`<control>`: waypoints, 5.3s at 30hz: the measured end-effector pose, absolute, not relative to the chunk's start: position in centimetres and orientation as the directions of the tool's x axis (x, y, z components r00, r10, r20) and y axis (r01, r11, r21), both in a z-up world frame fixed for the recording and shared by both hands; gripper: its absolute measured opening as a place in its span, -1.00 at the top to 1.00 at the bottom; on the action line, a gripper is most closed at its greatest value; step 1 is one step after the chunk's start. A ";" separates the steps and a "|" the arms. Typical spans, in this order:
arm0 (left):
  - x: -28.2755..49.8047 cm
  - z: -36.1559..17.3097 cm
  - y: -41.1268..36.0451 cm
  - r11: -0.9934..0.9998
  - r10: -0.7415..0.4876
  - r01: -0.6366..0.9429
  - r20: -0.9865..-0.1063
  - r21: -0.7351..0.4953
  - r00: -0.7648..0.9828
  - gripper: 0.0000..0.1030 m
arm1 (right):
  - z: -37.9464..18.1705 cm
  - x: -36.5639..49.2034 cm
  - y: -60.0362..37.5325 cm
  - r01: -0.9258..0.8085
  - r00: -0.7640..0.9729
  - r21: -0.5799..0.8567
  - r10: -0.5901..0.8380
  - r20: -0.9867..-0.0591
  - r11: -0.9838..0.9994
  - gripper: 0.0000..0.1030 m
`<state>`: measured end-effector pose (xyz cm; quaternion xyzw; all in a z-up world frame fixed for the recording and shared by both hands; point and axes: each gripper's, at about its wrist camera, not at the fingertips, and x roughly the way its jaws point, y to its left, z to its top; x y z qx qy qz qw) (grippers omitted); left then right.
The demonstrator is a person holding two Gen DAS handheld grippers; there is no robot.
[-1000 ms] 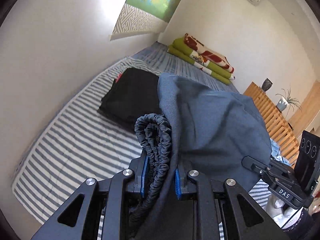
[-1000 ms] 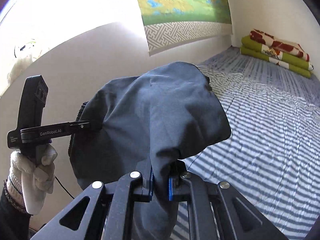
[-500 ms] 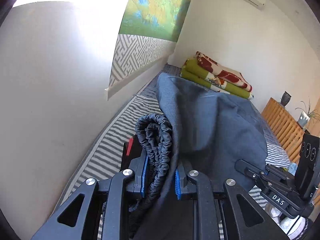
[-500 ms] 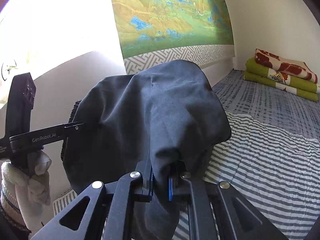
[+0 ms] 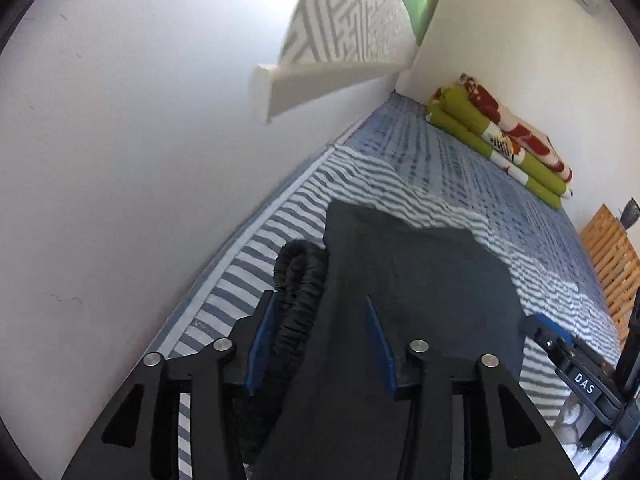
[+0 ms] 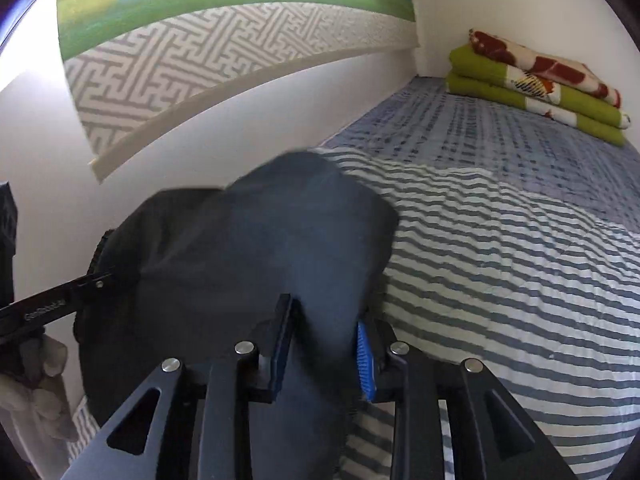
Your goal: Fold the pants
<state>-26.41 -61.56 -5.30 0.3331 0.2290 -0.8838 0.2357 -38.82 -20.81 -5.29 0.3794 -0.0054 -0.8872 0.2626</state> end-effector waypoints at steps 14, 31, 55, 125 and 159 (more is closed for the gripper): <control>-23.3 -6.3 -52.7 -0.866 -0.181 0.465 -0.749 -0.186 -0.637 -0.12 | -6.7 -27.2 -19.5 0.640 -0.497 0.148 -0.553 -0.669 -0.754 0.22; -5.3 -5.5 -32.2 -0.840 -0.252 0.528 -0.776 -0.121 -0.579 -0.13 | -3.8 -9.6 -6.4 0.622 -0.441 0.098 -0.451 -0.776 -0.777 0.22; 5.6 0.1 -12.1 -0.870 -0.306 0.480 -0.637 -0.115 -0.708 -0.75 | 1.4 4.6 10.2 0.485 -0.639 0.063 -0.403 -0.655 -0.872 0.08; 1.7 -3.7 -16.0 -0.856 -0.379 0.516 -0.634 -0.037 -0.675 -0.75 | -3.0 0.5 9.8 0.369 -0.664 0.048 -0.299 -0.685 -0.928 0.07; 1.5 -4.0 -15.6 -0.863 -0.381 0.505 -0.632 -0.019 -0.675 -0.75 | -2.9 0.5 9.9 0.360 -0.668 0.047 -0.293 -0.684 -0.932 0.07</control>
